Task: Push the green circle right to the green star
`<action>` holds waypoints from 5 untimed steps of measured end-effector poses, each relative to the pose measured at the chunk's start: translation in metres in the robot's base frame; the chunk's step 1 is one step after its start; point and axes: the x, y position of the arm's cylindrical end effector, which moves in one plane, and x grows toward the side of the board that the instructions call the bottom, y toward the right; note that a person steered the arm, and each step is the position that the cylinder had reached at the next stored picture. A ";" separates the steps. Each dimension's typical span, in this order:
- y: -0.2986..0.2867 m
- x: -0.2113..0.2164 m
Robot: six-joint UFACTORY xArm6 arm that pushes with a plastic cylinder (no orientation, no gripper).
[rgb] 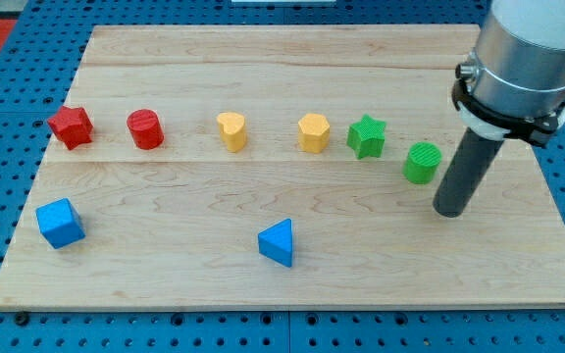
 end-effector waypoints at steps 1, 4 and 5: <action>0.009 -0.016; -0.034 0.001; 0.001 -0.012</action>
